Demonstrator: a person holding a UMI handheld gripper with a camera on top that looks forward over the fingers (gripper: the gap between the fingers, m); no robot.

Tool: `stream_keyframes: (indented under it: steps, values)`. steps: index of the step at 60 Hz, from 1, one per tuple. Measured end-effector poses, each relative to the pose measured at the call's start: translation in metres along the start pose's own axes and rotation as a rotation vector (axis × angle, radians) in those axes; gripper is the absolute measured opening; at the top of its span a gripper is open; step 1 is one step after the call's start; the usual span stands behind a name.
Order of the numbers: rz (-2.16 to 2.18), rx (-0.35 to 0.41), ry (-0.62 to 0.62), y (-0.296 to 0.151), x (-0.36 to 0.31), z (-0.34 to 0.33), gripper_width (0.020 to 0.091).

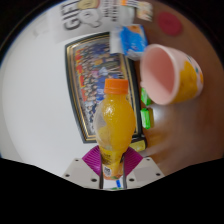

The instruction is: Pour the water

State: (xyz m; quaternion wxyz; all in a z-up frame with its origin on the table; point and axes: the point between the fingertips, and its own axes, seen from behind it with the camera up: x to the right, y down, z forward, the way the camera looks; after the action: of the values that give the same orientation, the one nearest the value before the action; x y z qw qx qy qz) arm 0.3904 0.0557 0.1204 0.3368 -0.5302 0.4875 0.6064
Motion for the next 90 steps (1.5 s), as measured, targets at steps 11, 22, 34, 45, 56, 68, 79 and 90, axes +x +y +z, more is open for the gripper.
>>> stream_keyframes:
  steps: [11,22,34,45,56,68,79,90]
  values:
    - [-0.547,0.002,0.105,-0.005,-0.041,-0.02,0.0255]
    - [-1.124,0.078,0.172,-0.051,-0.104,-0.05,0.0255]
    - [-1.584,0.167,0.339,-0.164,-0.098,-0.08,0.0254]
    - [-1.726,0.109,0.47,-0.254,-0.022,-0.098,0.0254]
    - [-1.708,0.012,0.506,-0.295,0.052,-0.099,0.0254]
    - [-1.697,0.019,0.488,-0.304,0.079,-0.104,0.0264]
    - [-1.656,-0.008,0.527,-0.303,0.085,-0.11,0.0611]
    - [-1.605,-0.063,0.597,-0.267,0.081,-0.148,0.085]
